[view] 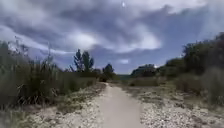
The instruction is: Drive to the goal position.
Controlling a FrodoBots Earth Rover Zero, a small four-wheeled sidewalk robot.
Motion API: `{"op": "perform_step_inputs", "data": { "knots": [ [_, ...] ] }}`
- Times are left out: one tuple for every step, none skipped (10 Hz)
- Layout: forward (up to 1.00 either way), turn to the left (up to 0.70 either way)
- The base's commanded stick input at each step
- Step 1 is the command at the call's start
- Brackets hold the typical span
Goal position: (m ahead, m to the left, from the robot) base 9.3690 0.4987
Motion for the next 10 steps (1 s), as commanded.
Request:
{"op": "perform_step_inputs", "data": {
  "knots": [
    [0.85, 0.0],
    [0.85, 0.0],
    [0.85, 0.0],
    [0.85, 0.0],
    [0.85, 0.0],
    [0.85, 0.0],
    [0.85, 0.0],
    [0.85, 0.0],
    [0.85, 0.0],
    [0.85, 0.0]
  ]
}}
